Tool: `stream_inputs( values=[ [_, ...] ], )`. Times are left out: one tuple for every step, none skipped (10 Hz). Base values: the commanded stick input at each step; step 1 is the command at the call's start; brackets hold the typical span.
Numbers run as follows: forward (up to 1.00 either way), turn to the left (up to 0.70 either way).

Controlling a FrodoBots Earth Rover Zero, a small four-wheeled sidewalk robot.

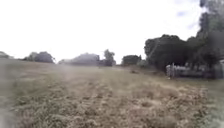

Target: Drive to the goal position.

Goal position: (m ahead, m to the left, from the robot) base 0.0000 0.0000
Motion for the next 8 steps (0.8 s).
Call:
stream_inputs(
  values=[
    [0.7, 0.0],
    [0.7, -0.01],
    [0.7, -0.09],
    [0.7, -0.13],
    [0.7, -0.15],
    [0.7, -0.18],
    [0.7, -0.2],
    [0.7, -0.22]
  ],
)
